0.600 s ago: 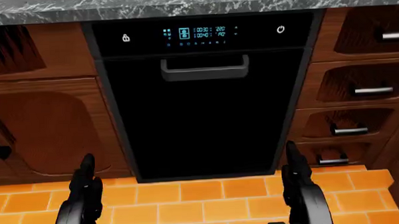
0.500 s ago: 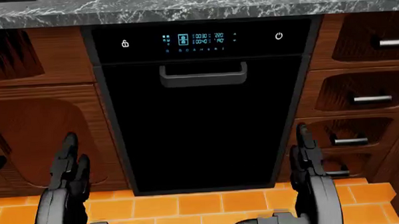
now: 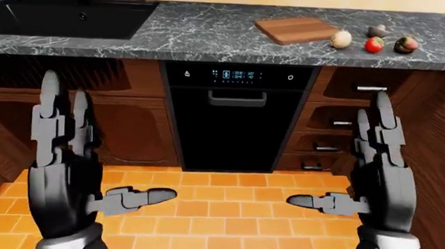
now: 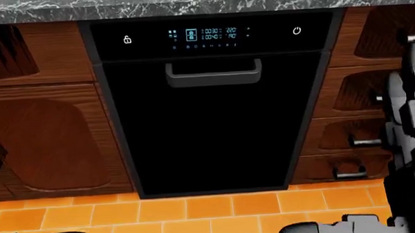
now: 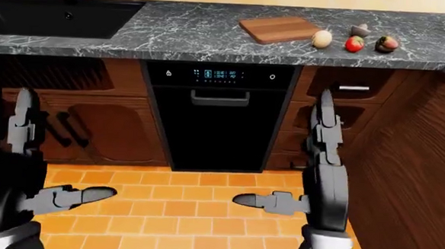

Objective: Place the avocado, onion, tomato and bell pepper on the cutting board.

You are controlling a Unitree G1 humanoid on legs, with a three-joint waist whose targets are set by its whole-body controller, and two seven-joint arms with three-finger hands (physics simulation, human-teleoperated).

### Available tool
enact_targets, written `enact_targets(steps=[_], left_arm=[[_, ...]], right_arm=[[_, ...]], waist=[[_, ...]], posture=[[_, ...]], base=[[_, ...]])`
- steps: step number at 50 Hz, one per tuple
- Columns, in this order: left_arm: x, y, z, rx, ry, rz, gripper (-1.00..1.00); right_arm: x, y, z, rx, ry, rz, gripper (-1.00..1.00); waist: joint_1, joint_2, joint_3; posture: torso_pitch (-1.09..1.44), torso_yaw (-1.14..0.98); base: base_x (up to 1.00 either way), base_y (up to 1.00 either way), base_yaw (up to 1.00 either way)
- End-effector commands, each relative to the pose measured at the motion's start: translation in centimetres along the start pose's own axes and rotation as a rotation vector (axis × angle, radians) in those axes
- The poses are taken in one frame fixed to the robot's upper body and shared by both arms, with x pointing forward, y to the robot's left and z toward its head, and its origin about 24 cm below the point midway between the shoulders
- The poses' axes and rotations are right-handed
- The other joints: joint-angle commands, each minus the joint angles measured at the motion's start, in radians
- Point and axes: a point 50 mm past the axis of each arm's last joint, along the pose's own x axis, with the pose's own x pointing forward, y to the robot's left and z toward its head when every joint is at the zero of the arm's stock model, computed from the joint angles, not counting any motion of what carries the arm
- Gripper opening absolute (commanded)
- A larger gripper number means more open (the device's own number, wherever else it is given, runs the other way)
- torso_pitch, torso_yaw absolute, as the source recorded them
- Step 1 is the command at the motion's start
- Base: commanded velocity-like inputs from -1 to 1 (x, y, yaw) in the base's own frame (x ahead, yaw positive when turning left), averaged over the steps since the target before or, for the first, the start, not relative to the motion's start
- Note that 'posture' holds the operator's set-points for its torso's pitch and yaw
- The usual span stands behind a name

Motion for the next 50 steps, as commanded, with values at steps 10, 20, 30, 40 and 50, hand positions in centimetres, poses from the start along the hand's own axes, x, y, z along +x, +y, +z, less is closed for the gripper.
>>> enact_targets(steps=[10,20,30,40,50], left_arm=[[-1.1,-0.1,3.9,-0.056,-0.202,-0.027,1.0],[-1.6,0.2,5.3,-0.067,-0.266,-0.027,1.0],[-1.7,0.0,5.3,-0.067,-0.261,-0.035,1.0],[-1.7,-0.1,5.2,-0.067,-0.259,-0.041,1.0],[-1.8,-0.2,5.2,-0.071,-0.255,-0.05,1.0]], right_arm=[[-1.8,0.8,5.4,-0.101,-0.29,0.083,1.0],[-2.0,1.0,6.1,-0.088,-0.32,0.095,1.0],[-2.0,1.0,5.8,-0.07,-0.303,0.1,1.0],[-2.0,1.2,5.6,-0.071,-0.297,0.112,1.0],[-2.0,1.4,5.4,-0.078,-0.291,0.122,1.0]], waist=[[-0.006,0.003,0.0],[-0.006,0.005,0.005],[0.003,0.037,0.023],[-0.005,-0.026,0.031],[0.014,0.065,0.044]], posture=[[0.0,0.0],[0.0,0.0],[0.0,0.0],[0.0,0.0],[0.0,0.0]], base=[[0.0,0.0,0.0],[0.0,0.0,0.0],[0.0,-0.15,0.0],[0.0,-0.27,0.0],[0.0,-0.26,0.0]])
